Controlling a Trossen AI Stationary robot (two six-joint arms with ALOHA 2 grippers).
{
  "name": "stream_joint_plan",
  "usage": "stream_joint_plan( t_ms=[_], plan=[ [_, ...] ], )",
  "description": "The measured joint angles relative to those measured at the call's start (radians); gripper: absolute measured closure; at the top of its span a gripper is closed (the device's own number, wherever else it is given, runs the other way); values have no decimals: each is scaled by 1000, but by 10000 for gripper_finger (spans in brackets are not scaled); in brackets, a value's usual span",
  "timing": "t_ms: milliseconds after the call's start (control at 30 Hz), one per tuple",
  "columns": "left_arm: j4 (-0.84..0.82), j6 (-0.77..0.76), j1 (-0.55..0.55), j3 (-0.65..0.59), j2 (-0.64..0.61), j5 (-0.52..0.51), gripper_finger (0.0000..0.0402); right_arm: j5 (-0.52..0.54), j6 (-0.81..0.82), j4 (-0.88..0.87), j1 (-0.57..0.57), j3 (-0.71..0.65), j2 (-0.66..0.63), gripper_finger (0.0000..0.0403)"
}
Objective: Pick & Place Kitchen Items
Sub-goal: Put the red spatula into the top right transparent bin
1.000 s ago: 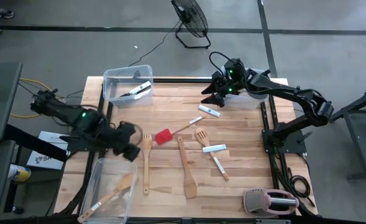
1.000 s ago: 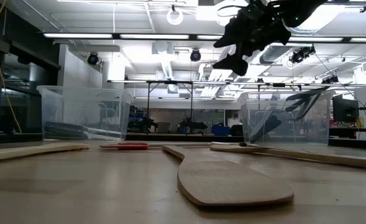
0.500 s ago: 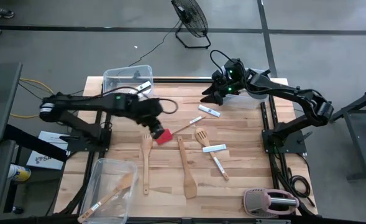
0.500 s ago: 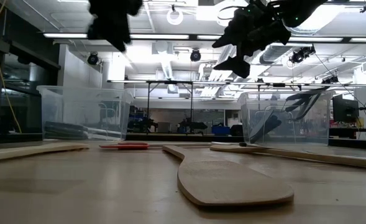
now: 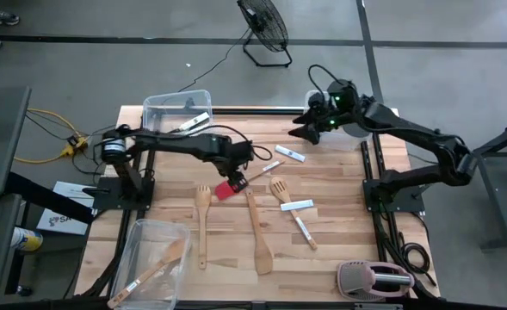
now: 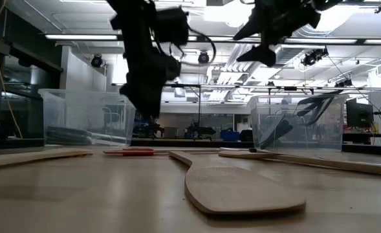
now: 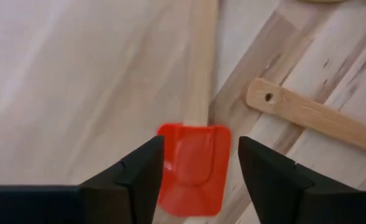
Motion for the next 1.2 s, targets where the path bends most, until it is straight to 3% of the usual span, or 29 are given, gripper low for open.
stream_joint_plan(
  t_ms=[267,533,1200],
  plan=[
    [49,14,-2,0,88,44,185,39,-11,-18,-11,0,-75,78],
    [60,75,-1,0,94,-42,185,51,-2,-30,-12,0,-82,78],
    [47,93,-2,76,203,-35,185,71,26,-115,-13,0,-82,78]
  ],
)
